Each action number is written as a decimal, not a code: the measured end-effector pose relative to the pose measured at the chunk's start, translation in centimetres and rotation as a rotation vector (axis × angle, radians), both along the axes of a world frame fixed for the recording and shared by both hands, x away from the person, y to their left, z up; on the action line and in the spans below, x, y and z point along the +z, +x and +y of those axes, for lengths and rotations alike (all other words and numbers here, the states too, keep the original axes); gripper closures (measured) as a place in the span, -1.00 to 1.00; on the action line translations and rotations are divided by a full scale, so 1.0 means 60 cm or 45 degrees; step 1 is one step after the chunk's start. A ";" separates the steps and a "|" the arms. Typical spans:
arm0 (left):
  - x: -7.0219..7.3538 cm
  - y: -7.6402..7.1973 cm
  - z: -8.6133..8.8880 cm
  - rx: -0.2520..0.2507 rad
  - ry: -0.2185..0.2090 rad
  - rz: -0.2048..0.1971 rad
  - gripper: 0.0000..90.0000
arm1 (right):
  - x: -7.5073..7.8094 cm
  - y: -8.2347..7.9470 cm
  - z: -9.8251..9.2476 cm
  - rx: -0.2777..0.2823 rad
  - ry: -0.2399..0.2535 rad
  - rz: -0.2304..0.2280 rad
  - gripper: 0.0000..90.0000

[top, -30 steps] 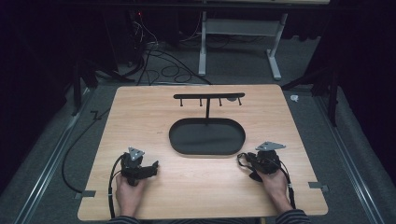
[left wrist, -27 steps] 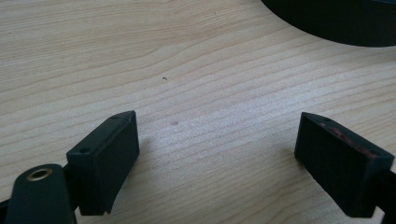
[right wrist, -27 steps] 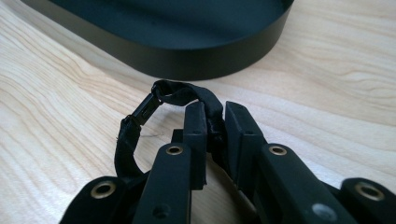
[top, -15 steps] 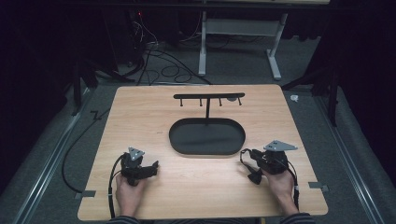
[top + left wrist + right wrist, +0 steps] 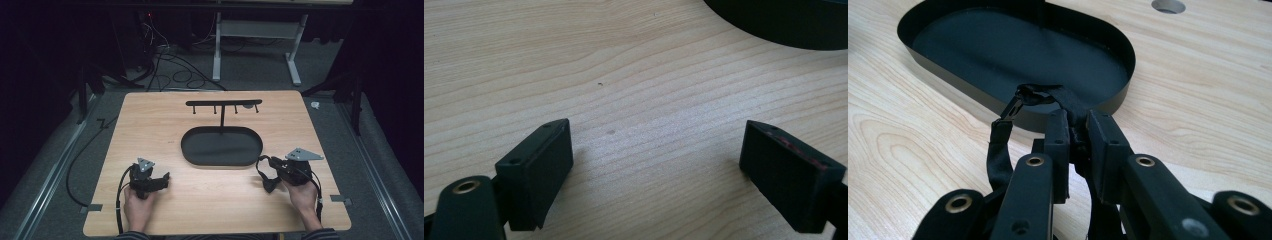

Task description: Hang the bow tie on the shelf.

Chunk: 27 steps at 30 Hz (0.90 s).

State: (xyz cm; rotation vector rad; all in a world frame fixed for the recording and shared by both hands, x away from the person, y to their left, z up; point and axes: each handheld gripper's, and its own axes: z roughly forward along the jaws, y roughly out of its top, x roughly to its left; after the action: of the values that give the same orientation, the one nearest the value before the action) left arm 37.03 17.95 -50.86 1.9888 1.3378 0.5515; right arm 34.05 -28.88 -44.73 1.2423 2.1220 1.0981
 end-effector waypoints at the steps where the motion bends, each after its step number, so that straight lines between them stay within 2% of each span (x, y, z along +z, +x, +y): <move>1: 0.000 0.000 0.000 0.000 0.000 0.000 -0.68 | 0.004 -0.001 0.001 0.001 -0.001 -0.008 0.80; 13: 0.000 0.000 0.000 0.000 0.000 0.000 -0.68 | 0.034 -0.002 0.007 0.018 -0.001 -0.067 0.80; 27: 0.000 0.000 0.000 0.000 0.000 0.002 -0.68 | 0.059 0.006 0.022 0.052 0.007 -0.102 0.80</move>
State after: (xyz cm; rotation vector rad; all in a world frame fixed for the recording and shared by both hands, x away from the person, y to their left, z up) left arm 37.03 17.95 -50.85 1.9899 1.3383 0.5506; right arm 34.42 -27.56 -41.22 1.1428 2.0938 1.1521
